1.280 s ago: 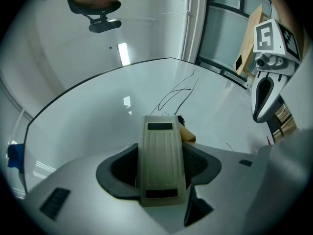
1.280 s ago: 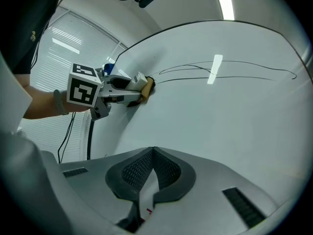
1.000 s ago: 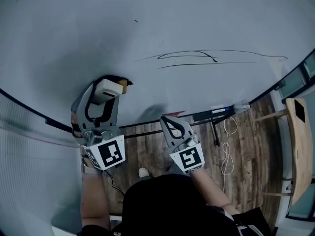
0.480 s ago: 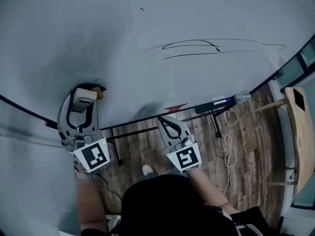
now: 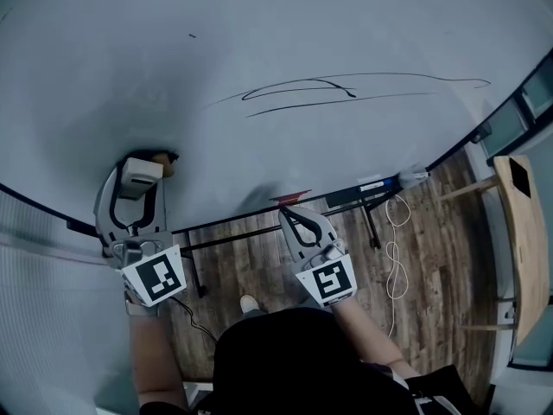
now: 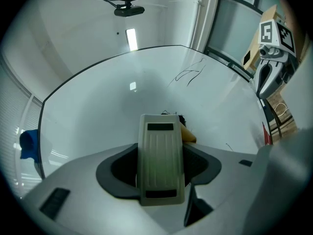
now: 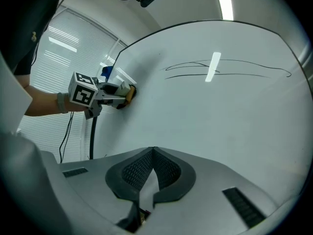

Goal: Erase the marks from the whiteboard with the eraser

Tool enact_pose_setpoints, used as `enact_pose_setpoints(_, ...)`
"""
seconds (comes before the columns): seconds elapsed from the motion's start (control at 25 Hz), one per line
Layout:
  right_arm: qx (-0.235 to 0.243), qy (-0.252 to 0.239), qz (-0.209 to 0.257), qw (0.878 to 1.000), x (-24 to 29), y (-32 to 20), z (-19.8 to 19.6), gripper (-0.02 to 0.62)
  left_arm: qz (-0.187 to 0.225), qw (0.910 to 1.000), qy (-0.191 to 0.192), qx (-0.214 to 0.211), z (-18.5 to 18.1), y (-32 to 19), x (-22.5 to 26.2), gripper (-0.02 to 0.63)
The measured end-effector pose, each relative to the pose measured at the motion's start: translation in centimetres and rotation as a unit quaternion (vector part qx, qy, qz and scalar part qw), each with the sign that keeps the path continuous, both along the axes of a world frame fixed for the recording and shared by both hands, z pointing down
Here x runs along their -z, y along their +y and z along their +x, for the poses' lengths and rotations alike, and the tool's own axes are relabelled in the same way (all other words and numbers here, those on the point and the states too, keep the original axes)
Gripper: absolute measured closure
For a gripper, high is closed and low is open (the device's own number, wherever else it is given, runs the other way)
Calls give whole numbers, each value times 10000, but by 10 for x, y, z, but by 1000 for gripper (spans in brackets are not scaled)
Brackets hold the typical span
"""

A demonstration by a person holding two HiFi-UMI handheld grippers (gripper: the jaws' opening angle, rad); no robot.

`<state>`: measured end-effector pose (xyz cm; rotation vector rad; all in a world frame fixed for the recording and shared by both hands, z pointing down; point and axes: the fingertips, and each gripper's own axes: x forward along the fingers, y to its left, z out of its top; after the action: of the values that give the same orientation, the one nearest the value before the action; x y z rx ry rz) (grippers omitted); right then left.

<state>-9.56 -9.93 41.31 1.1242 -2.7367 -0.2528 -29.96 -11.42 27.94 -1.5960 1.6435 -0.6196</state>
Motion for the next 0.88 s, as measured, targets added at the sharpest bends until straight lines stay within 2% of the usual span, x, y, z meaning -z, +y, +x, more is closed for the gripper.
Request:
enact_pose_setpoints(0.28,87,-145,-30,9999,3,-14,30,569,85,9990,401,-197,53,-17,-11,339)
enact_pose_setpoints(0.88,275,-140,-7,9995,6,-18,39,569,-128,9999,-2,89,67,-22,-9,339)
